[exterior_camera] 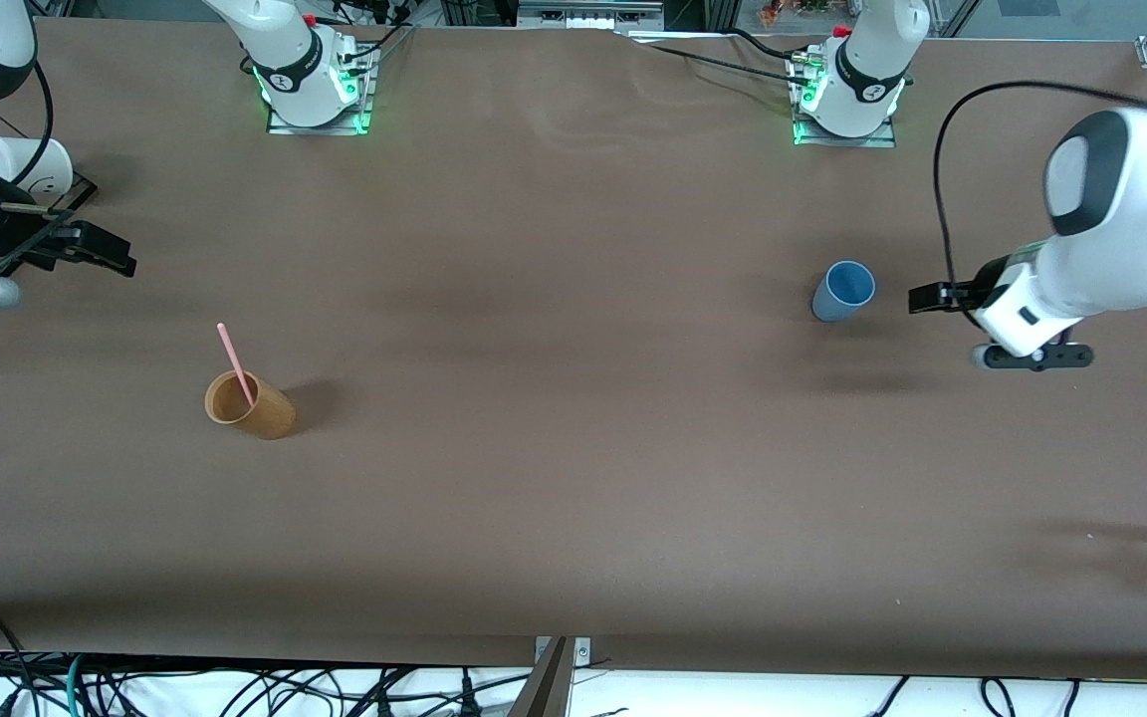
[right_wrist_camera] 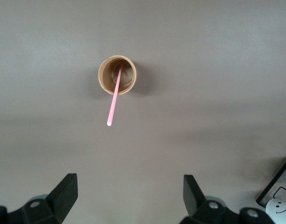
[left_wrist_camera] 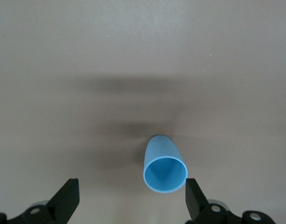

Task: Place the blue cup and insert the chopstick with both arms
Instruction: 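Reach the left gripper down to the blue cup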

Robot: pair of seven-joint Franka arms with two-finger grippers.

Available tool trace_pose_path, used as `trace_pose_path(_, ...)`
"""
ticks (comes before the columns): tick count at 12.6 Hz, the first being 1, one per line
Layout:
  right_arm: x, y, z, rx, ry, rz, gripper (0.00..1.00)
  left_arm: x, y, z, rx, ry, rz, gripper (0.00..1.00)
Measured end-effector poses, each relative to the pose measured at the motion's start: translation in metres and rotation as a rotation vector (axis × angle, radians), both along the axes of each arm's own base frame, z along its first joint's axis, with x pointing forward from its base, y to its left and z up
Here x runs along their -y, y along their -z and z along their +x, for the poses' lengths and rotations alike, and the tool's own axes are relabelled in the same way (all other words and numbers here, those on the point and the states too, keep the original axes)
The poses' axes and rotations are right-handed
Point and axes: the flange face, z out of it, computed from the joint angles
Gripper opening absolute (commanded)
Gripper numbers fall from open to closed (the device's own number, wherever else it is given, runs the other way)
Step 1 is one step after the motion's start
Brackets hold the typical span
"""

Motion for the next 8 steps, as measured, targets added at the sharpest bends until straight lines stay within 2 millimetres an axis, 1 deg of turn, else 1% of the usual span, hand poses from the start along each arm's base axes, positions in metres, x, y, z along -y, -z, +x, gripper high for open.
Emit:
trace_pose_path(1, 0.0, 0.0, 0.0, 0.0, 0.0, 0.0, 1.0, 0.0, 0.015, -0.007, 0.008, -0.001, 0.001, 1.0)
trace_pose_path(3, 0.0, 0.0, 0.0, 0.0, 0.0, 0.0, 1.0, 0.002, 0.038, -0.024, 0.034, 0.0, 0.005, 1.0)
trace_pose_path(6, -0.001, 0.0, 0.0, 0.0, -0.002, 0.001, 1.0, 0.005, 0.063, -0.05, 0.062, 0.043, 0.014, 1.0)
trace_pose_path(8, -0.002, 0.0, 0.0, 0.0, -0.003, 0.001, 1.0, 0.004, 0.076, -0.062, 0.075, 0.066, 0.02, 1.0)
